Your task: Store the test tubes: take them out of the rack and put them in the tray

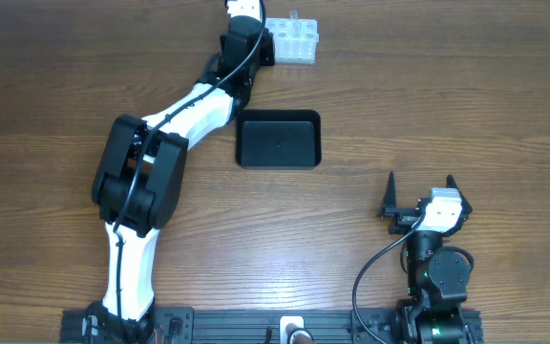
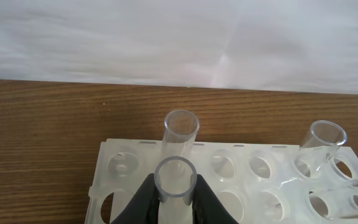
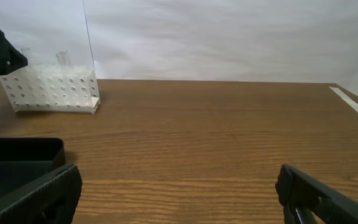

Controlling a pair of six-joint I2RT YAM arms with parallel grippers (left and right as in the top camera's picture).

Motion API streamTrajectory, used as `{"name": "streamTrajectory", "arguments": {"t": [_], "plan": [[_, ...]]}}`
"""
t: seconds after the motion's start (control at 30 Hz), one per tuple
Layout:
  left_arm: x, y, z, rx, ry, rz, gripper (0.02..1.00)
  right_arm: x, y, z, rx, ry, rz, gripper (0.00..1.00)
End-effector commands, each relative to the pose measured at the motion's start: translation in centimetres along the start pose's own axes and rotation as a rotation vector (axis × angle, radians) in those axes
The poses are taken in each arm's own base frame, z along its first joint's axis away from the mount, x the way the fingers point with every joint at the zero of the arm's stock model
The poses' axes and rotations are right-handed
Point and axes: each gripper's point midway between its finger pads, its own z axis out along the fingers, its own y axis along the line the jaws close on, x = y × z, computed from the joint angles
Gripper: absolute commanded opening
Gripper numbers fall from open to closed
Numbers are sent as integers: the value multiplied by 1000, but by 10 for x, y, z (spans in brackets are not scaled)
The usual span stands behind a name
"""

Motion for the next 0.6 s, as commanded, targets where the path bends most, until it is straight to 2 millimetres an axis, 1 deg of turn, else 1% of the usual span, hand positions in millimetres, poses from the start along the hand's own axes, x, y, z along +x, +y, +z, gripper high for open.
{"name": "streamTrajectory", "arguments": {"t": [0.03,0.17,0.27,0.47,0.53,0.6], "plan": [[-32,0,-11,-2,-53,6,130,3,-3,0,15,7,2,991],[-58,-1,-27,-1,-89,14,128,3,-3,0,15,7,2,993],[-86,-4,-44,6,-137,16,128,3,-3,0,15,7,2,993],[-145,-7,-94,22,-225,15,126,3,-3,0,16,7,2,991],[-156,-6,-110,26,-229,13,134,3,-3,0,15,7,2,993],[-160,-7,-125,35,-204,12,145,3,-3,0,15,7,2,991]]}}
